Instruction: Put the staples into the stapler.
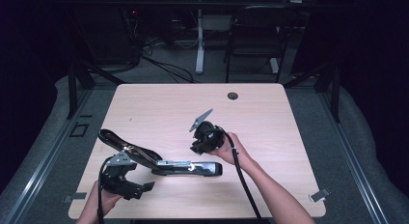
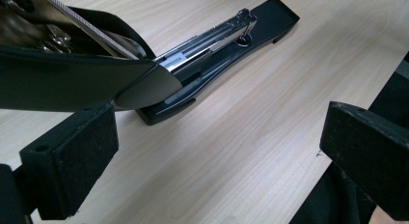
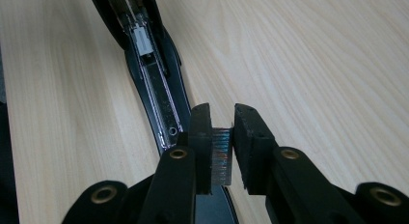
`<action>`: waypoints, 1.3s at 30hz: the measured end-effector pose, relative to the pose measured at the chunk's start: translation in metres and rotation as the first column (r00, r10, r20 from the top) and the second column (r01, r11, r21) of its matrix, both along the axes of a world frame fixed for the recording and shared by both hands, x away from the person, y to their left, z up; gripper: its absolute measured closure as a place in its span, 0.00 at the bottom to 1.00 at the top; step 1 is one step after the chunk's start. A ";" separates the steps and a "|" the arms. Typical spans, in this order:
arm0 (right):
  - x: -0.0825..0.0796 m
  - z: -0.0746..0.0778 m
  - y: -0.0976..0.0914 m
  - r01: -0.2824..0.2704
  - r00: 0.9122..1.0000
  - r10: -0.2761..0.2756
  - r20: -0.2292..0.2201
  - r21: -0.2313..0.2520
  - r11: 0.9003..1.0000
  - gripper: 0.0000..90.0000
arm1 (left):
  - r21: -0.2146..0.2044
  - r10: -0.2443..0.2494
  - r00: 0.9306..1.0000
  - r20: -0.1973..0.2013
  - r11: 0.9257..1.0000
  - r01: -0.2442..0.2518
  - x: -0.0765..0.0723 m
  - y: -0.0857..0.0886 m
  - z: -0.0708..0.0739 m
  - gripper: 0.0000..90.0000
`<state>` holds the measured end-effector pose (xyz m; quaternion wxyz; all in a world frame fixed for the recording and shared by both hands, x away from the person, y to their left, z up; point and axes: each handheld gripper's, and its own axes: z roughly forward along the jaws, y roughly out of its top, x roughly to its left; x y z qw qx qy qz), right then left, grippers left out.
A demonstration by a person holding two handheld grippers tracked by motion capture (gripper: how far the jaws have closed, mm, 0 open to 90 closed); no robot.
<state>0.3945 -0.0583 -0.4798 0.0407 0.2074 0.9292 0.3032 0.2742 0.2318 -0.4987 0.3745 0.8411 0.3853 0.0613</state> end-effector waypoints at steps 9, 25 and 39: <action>0.001 0.007 0.012 -0.043 0.999 0.043 0.019 0.000 0.999 0.87 | -0.006 -0.004 1.000 0.009 1.000 0.004 0.002 0.000 0.001 0.00; 0.000 0.011 0.035 -0.150 0.988 0.150 0.031 0.009 0.989 0.87 | 0.010 -0.017 1.000 0.018 1.000 0.017 0.000 -0.001 0.001 0.00; -0.002 -0.002 0.050 -0.247 0.969 0.248 0.014 -0.013 0.969 0.87 | 0.012 -0.020 1.000 0.014 1.000 0.020 0.000 -0.001 0.000 0.00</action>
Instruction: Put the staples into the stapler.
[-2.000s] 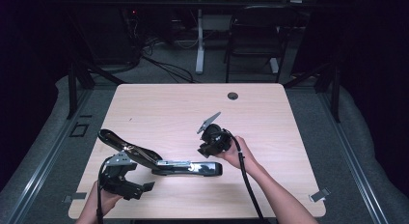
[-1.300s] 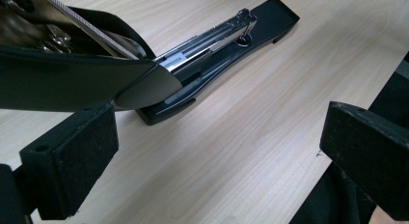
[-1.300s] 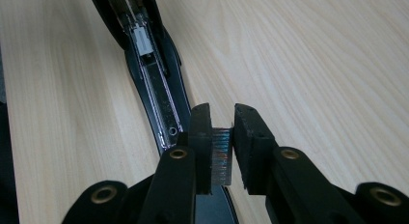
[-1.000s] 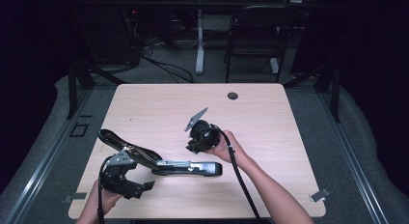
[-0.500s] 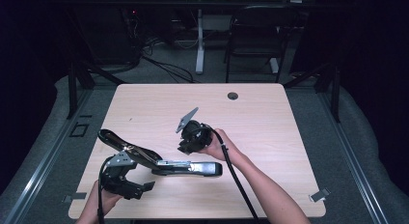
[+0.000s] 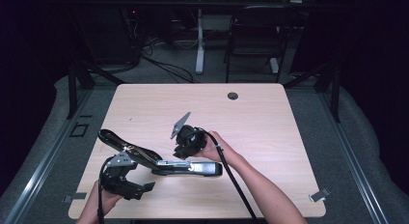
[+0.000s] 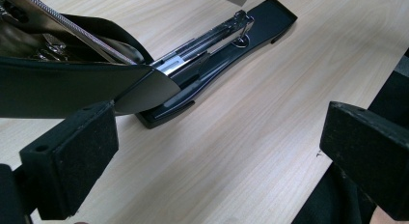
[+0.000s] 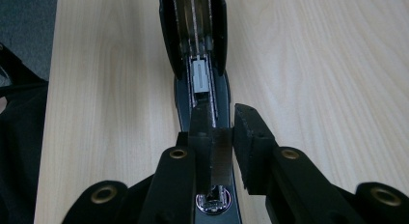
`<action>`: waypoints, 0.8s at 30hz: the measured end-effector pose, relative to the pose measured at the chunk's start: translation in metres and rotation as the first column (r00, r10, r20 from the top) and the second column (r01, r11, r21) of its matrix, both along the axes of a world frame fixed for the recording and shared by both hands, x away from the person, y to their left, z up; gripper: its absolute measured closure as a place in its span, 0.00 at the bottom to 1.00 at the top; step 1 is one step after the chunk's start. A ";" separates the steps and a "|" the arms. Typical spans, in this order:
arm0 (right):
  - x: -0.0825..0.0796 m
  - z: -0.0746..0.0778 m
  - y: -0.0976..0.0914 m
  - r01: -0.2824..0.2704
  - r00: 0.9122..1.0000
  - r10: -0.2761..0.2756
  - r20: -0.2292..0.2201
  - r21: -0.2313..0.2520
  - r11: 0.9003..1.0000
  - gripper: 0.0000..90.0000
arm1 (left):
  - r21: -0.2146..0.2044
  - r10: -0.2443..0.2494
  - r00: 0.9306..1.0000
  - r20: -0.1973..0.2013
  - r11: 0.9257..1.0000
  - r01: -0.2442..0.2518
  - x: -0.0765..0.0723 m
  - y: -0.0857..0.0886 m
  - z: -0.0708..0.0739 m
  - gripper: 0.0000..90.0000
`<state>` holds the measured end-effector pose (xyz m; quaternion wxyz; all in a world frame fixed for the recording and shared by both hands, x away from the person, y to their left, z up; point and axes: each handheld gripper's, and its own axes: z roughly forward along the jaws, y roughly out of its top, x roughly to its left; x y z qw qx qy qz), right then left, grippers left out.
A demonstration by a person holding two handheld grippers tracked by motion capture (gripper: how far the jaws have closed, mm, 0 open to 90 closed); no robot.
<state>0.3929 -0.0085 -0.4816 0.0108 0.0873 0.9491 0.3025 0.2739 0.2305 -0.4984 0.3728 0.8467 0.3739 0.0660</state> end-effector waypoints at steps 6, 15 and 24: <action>0.000 -0.006 0.004 -0.036 0.999 0.036 -0.010 -0.022 0.999 0.87 | 0.001 0.001 1.000 -0.001 1.000 -0.001 0.000 0.000 0.000 0.00; 0.001 -0.015 0.005 -0.049 0.999 0.048 -0.026 -0.041 0.998 0.87 | 0.005 -0.002 1.000 -0.004 1.000 0.002 0.000 -0.001 0.000 0.00; 0.001 -0.021 0.006 -0.055 0.998 0.054 -0.027 -0.057 0.997 0.87 | 0.005 -0.007 1.000 -0.009 1.000 0.007 0.000 0.000 0.000 0.00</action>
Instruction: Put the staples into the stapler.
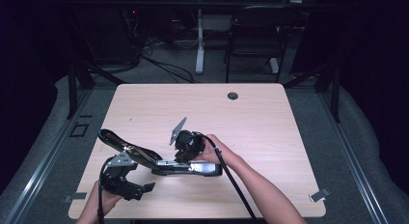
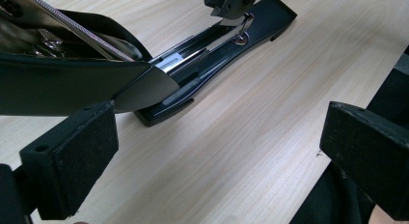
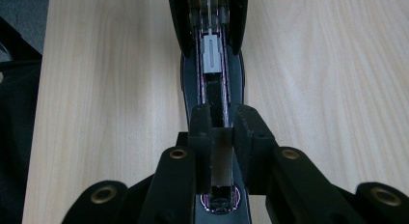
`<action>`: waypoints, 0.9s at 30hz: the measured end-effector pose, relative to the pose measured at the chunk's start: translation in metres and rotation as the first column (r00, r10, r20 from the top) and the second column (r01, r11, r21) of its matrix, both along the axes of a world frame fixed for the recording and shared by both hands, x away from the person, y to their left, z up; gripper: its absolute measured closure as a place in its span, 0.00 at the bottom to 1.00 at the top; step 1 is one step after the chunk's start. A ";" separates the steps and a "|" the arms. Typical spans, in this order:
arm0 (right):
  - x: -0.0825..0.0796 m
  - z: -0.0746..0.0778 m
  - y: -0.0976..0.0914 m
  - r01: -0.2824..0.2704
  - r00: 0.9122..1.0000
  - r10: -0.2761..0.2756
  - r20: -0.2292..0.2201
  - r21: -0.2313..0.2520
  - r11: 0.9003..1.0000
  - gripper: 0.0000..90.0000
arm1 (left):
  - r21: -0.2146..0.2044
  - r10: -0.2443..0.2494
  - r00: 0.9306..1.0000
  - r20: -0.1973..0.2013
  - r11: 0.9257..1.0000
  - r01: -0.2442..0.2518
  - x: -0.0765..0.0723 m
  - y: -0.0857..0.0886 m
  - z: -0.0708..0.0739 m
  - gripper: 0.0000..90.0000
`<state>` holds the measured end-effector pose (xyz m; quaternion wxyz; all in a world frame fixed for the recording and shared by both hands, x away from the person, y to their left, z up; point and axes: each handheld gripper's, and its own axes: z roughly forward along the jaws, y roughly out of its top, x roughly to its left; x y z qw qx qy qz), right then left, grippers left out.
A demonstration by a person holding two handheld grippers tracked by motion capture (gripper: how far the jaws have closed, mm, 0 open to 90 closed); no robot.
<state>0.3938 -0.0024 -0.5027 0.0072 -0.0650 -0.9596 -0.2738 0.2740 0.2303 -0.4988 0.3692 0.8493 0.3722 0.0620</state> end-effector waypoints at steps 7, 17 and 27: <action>0.000 -0.001 0.000 -0.001 1.000 0.001 0.000 0.001 1.000 0.87 | 0.000 -0.001 1.000 -0.002 1.000 0.001 0.000 0.000 0.000 0.00; -0.002 -0.005 0.000 -0.012 1.000 0.012 0.018 -0.019 1.000 0.87 | -0.010 -0.004 1.000 -0.010 1.000 0.004 0.000 0.000 -0.001 0.00; -0.003 -0.009 -0.003 -0.017 1.000 0.018 0.018 -0.037 0.999 0.87 | -0.002 -0.010 1.000 -0.008 1.000 0.009 0.000 -0.001 -0.001 0.00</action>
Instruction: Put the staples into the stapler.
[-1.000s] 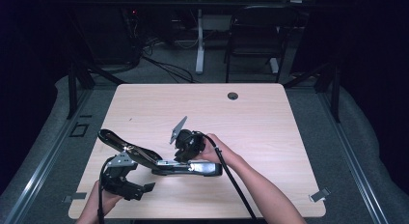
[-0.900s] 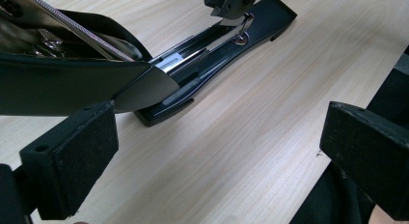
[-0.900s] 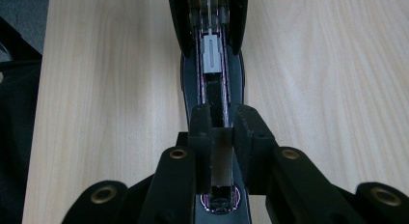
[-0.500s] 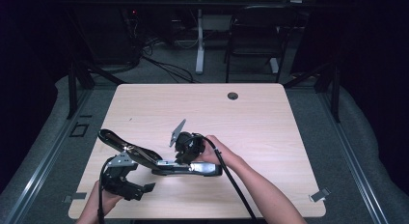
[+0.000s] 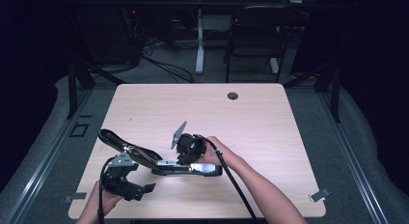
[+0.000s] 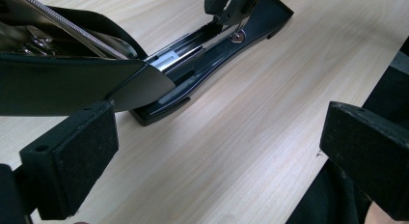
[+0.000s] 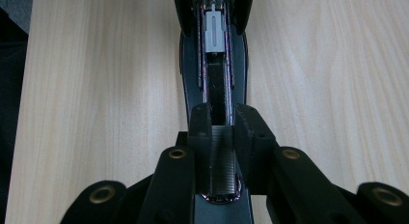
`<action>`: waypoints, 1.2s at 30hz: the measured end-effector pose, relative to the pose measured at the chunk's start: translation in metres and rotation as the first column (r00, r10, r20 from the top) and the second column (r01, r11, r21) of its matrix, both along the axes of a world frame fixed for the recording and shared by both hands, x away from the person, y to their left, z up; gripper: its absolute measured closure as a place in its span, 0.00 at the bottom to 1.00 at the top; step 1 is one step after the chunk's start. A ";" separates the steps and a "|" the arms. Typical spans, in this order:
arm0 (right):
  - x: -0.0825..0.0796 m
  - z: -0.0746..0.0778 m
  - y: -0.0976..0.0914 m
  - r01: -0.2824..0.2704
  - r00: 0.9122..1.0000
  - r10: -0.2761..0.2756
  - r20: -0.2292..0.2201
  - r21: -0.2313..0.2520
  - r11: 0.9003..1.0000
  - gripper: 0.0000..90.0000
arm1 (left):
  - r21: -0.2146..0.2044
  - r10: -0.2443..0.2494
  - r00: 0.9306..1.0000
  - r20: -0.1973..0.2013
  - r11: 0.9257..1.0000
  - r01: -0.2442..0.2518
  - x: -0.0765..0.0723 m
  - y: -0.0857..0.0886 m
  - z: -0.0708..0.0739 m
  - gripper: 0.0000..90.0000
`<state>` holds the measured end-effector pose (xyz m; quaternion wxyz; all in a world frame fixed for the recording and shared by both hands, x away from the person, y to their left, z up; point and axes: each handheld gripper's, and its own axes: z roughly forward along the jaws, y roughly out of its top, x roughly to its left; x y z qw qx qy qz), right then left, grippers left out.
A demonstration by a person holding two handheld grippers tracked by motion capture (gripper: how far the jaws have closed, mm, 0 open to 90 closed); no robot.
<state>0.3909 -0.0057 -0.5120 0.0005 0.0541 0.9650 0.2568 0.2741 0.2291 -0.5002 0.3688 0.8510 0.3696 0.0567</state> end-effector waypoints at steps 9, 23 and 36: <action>0.000 0.000 0.000 0.001 1.000 -0.001 0.001 0.001 1.000 0.86 | 0.000 0.000 1.000 -0.001 1.000 0.000 0.000 0.000 0.000 0.00; 0.000 0.002 -0.008 0.030 0.999 -0.030 0.010 0.031 0.999 0.78 | -0.001 -0.003 1.000 -0.001 1.000 0.003 0.000 0.000 0.000 0.00; -0.002 0.008 -0.019 0.080 0.996 -0.081 0.035 0.039 0.996 0.75 | -0.005 0.004 1.000 -0.002 1.000 -0.004 0.000 0.002 0.000 0.00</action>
